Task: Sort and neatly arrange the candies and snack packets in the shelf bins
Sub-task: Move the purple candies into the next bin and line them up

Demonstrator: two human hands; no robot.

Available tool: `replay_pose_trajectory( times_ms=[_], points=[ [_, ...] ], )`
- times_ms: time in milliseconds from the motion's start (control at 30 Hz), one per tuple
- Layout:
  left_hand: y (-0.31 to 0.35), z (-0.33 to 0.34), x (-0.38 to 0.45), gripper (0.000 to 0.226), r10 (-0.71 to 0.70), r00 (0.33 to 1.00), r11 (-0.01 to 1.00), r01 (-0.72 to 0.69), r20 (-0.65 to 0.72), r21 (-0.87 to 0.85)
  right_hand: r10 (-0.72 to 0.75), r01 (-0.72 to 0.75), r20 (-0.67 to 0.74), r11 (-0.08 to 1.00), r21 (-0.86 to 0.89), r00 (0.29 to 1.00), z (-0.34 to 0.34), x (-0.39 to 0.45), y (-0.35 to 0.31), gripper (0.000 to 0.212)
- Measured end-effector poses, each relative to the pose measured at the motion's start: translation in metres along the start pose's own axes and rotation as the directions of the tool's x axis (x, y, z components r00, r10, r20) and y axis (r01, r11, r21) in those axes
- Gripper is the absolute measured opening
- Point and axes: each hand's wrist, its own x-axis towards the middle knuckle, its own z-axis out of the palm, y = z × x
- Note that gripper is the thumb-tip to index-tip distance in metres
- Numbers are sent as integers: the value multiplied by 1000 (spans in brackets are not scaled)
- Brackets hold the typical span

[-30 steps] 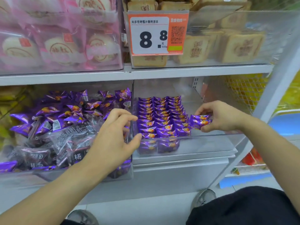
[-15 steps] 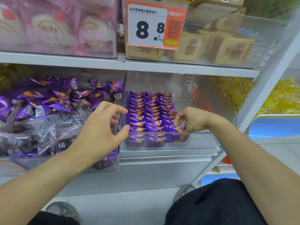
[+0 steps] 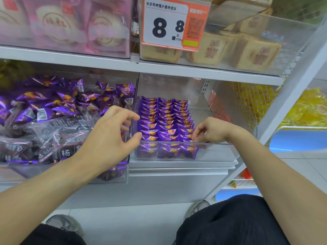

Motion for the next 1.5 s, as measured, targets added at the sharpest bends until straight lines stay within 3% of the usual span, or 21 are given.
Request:
replay_pose_trajectory(
  times_ms=[200, 300, 433, 633, 833, 933, 1033, 1100, 1200, 1300, 1400, 1500],
  points=[
    [0, 0, 0, 33, -8, 1000, 1000, 8, 5, -11, 13, -10, -68, 999, 37, 998, 5, 5, -1, 4],
    [1, -1, 0, 34, -18, 1000, 1000, 18, 10, -19, 64, -56, -76, 993, 101, 995, 2, 1, -1, 25],
    [1, -2, 0, 34, -18, 1000, 1000, 18, 13, -10, 134, -140, 54, 982, 127, 989, -2, -8, -6, 48],
    [2, -2, 0, 34, -27, 999, 999, 28, 19, -16, 114, -107, -39, 985, 136, 993, -2, -8, -6, 36],
    [1, -3, 0, 36, -5, 1000, 1000, 5, 22, -7, 107, -101, -46, 988, 120, 993, -6, -11, -5, 32],
    [0, -8, 1, 42, 0, 999, 999, 1, 43, -38, 107, -71, -206, 982, 175, 973, -14, -17, -10, 35],
    [-2, -24, 2, 46, 10, 1000, 997, -12, -28, -70, -93, 142, -495, 988, 64, 864, -11, -25, -38, 25],
    [-6, -42, 3, 36, 13, 997, 1000, -14, -72, -9, -258, 384, -539, 914, 133, 802, 2, -34, -75, 15],
    [-24, -79, 2, 21, -23, 993, 989, 39, -112, 142, -468, 612, -490, 769, 183, 735, 31, -52, -136, 17],
    [-54, -121, -9, 27, -118, 982, 935, 159, -147, 318, -653, 734, -389, 673, 96, 650, 53, -53, -190, 19],
    [-91, -155, -29, 45, -295, 950, 818, 305, -98, 487, -719, 758, -304, 652, 18, 625, 69, -29, -237, 16],
    [-114, -176, -52, 60, -414, 910, 774, 374, -39, 511, -725, 731, -277, 675, -104, 630, 81, 13, -274, 20]
  ],
)
